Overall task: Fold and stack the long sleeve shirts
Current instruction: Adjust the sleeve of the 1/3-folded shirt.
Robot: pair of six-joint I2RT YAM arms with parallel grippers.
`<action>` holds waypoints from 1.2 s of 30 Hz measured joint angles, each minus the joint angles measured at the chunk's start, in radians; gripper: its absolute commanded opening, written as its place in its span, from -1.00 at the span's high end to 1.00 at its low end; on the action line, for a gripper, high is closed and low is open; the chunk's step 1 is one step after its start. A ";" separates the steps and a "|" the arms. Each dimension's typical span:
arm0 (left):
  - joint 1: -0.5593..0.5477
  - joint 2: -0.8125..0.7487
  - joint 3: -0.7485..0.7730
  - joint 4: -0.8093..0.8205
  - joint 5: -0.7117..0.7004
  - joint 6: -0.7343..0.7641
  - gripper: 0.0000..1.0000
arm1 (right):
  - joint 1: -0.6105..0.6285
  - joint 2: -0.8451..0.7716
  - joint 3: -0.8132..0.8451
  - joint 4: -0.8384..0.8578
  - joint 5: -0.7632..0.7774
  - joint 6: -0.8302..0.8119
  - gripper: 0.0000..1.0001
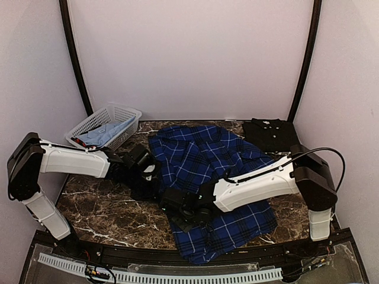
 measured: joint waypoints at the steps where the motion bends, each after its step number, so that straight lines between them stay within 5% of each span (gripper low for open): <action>1: 0.000 0.000 0.002 -0.004 0.002 0.002 1.00 | 0.000 0.000 0.000 -0.003 0.002 0.000 1.00; 12: -0.058 0.001 0.098 -0.088 0.022 0.028 1.00 | -0.003 -0.115 -0.015 -0.076 -0.001 -0.034 1.00; 23: -0.213 0.020 0.114 -0.095 0.060 -0.070 1.00 | -0.003 -0.342 -0.253 -0.073 -0.089 -0.057 1.00; 36: -0.325 0.027 0.123 -0.093 0.061 -0.174 1.00 | -0.003 -0.427 -0.378 -0.013 -0.188 -0.026 1.00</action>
